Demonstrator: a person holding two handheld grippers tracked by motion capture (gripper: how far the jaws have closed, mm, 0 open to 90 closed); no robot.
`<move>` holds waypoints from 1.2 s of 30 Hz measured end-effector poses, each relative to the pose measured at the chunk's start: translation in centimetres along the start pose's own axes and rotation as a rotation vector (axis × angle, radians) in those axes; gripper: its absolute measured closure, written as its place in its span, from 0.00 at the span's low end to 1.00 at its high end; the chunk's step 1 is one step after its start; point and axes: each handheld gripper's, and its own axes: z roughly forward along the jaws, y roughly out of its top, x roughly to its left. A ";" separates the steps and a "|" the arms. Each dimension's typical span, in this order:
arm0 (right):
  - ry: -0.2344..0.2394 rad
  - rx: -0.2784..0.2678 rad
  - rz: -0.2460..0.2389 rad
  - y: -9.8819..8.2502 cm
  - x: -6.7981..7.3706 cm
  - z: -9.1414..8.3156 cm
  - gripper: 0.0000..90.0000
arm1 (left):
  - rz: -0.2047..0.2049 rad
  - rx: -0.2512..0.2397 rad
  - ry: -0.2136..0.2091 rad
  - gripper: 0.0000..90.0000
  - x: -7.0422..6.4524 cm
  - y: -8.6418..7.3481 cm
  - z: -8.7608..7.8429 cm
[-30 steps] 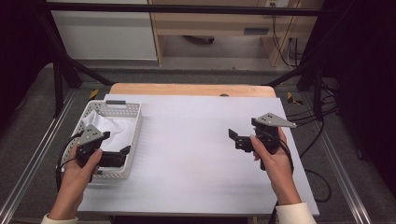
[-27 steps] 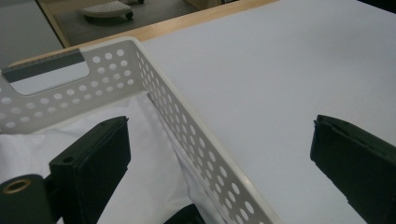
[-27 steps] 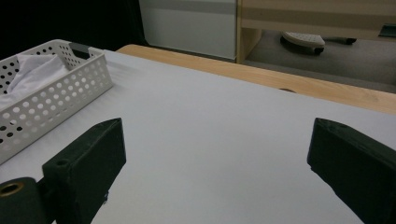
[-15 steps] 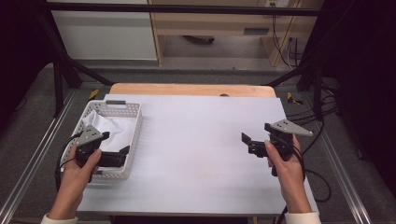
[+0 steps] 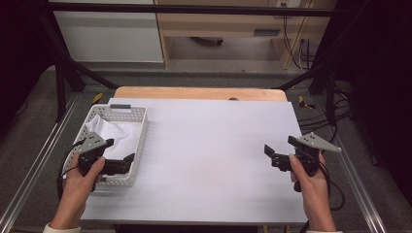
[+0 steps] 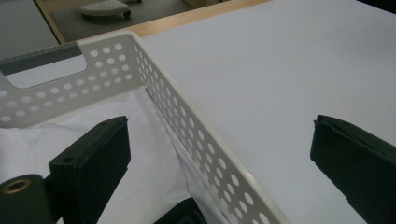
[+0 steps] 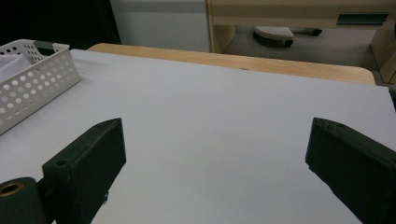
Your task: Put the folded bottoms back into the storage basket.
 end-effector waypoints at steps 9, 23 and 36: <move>-0.019 -0.021 0.010 -0.8 -0.7 -1.0 0.07 | -0.010 -0.021 0.001 0.05 0.2 0.0 -0.3; -0.041 -0.047 0.022 -3.4 -0.9 -1.0 0.06 | -0.009 -0.033 0.008 0.05 0.4 -0.2 -0.3; -0.037 -0.038 0.031 -6.0 -0.3 -0.4 0.06 | -0.006 -0.035 0.010 0.05 0.3 -0.3 -0.3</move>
